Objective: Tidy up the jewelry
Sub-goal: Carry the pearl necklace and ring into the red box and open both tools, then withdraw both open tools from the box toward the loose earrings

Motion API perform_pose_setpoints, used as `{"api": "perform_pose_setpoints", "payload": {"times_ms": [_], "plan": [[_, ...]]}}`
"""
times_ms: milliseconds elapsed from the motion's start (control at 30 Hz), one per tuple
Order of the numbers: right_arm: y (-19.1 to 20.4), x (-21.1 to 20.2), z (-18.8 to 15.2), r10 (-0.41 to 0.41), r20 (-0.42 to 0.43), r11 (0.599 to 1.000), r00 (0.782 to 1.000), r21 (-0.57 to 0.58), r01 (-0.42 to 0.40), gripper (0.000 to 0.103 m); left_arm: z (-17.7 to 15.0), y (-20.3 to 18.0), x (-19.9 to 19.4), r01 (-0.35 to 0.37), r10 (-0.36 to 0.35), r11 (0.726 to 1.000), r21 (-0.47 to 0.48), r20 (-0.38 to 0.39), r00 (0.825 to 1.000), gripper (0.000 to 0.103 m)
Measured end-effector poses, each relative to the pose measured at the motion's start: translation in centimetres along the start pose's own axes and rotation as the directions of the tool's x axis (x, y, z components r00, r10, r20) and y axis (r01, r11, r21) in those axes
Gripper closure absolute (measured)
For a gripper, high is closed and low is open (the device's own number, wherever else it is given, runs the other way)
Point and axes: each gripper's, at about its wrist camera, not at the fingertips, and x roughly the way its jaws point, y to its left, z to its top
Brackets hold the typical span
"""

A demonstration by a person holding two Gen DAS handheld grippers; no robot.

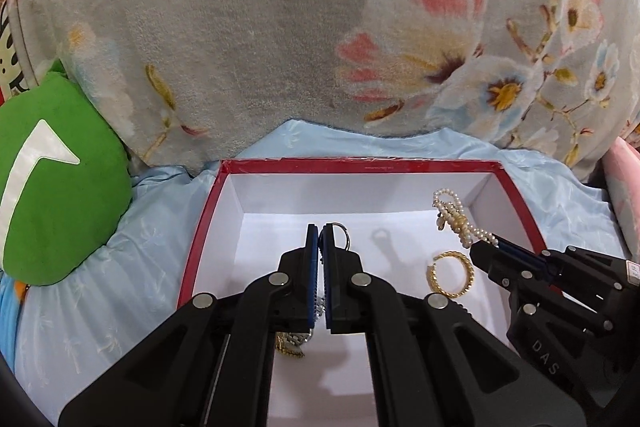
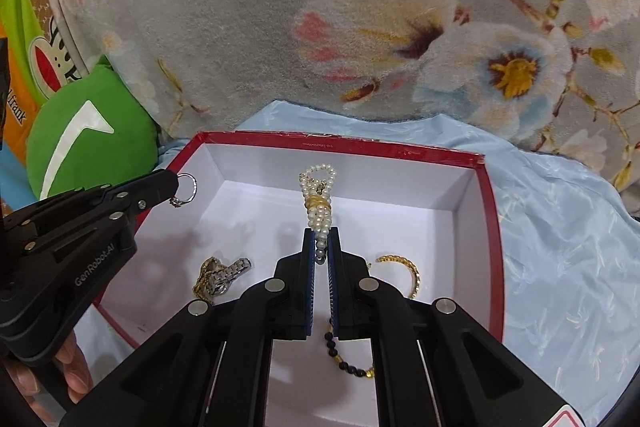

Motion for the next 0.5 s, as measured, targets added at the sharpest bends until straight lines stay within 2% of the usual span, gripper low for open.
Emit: {"api": "perform_pose_setpoints", "payload": {"times_ms": [100, 233, 300, 333, 400, 500], "plan": [[0.0, 0.9, 0.3, 0.004, -0.015, 1.000, 1.000, -0.002, -0.004, 0.097, 0.1, 0.1, 1.0, -0.014, 0.014, 1.000, 0.001, -0.006, 1.000, 0.102], [-0.2, 1.3, 0.4, 0.004, -0.009, 1.000, 1.000, 0.016, -0.003, 0.090, 0.3, 0.2, 1.7, -0.039, 0.039, 0.999, -0.009, -0.008, 0.999, 0.100], [-0.4, 0.9, 0.4, -0.003, 0.009, 1.000, 1.000, 0.027, 0.003, 0.070, 0.3, 0.2, 2.1, -0.045, 0.044, 0.999, -0.014, -0.022, 0.999, 0.099], [-0.5, 0.6, 0.3, -0.005, 0.016, 0.999, 1.000, 0.032, 0.004, 0.067, 0.3, 0.2, 2.2, -0.050, 0.050, 0.999, -0.016, -0.027, 0.998, 0.093], [-0.7, 0.0, 0.2, -0.001, 0.023, 0.999, 1.000, 0.039, 0.000, 0.067, 0.2, 0.2, 2.1, -0.051, 0.050, 0.998, -0.021, -0.029, 0.998, 0.085], [-0.9, -1.3, -0.3, 0.001, 0.035, 0.999, 0.999, 0.048, -0.002, 0.067, 0.0, 0.2, 1.5, -0.057, 0.056, 0.998, -0.023, -0.026, 0.998, 0.080]]}}
